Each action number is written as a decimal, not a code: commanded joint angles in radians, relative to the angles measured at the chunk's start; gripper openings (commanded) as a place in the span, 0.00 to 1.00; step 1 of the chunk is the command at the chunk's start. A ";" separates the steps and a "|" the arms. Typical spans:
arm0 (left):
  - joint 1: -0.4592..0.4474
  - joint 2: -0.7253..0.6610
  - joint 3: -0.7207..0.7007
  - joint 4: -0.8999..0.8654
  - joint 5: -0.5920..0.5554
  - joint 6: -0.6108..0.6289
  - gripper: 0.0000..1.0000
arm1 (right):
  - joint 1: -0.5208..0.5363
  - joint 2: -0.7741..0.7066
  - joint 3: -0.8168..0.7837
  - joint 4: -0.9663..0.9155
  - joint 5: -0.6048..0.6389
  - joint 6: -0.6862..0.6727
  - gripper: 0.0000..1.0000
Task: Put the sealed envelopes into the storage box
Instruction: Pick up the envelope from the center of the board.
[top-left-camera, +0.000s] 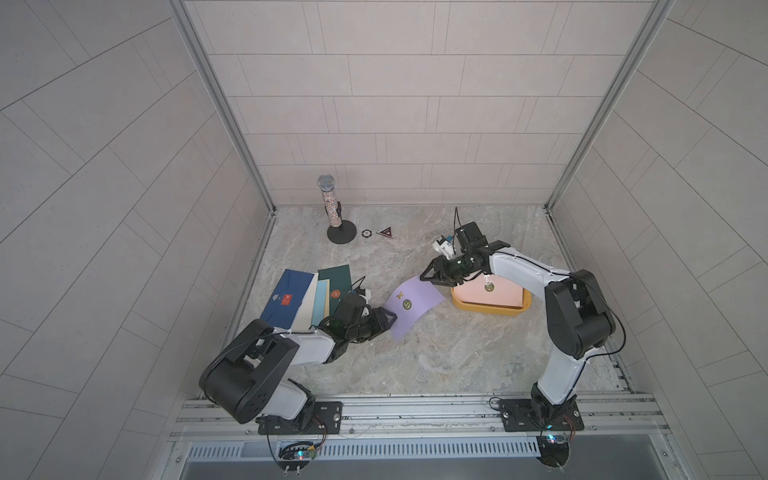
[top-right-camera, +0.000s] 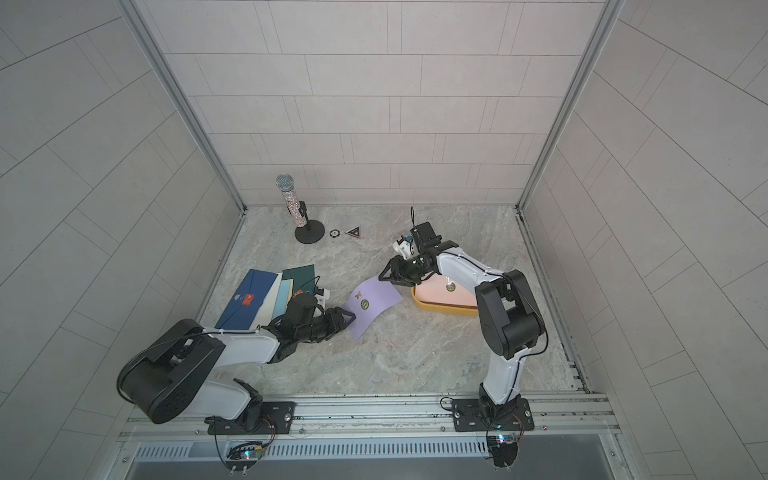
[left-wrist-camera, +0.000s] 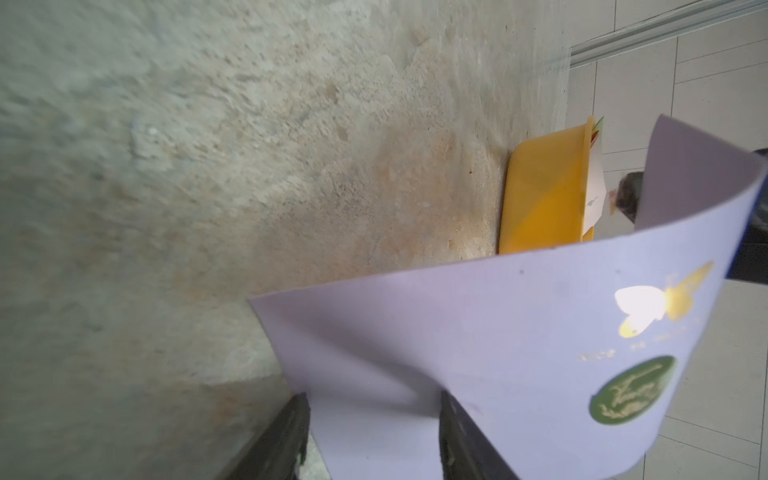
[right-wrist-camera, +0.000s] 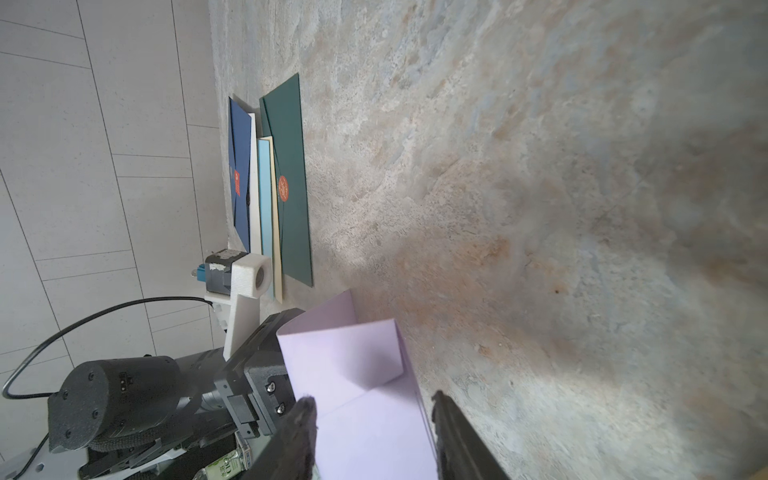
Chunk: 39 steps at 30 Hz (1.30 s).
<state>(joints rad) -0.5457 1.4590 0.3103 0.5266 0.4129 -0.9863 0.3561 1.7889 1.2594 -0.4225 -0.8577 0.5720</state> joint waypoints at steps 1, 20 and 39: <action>0.002 0.079 -0.054 -0.245 -0.081 0.020 0.56 | -0.008 -0.058 -0.014 -0.013 -0.028 0.004 0.49; 0.002 0.087 -0.059 -0.232 -0.077 0.021 0.56 | -0.014 -0.109 -0.026 -0.101 0.027 -0.057 0.22; 0.002 -0.301 0.112 -0.701 -0.136 0.181 0.62 | -0.015 -0.240 0.025 -0.137 0.137 -0.228 0.00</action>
<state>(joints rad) -0.5457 1.2613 0.3626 0.1642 0.3481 -0.9024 0.3386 1.5909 1.2640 -0.5323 -0.7570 0.4217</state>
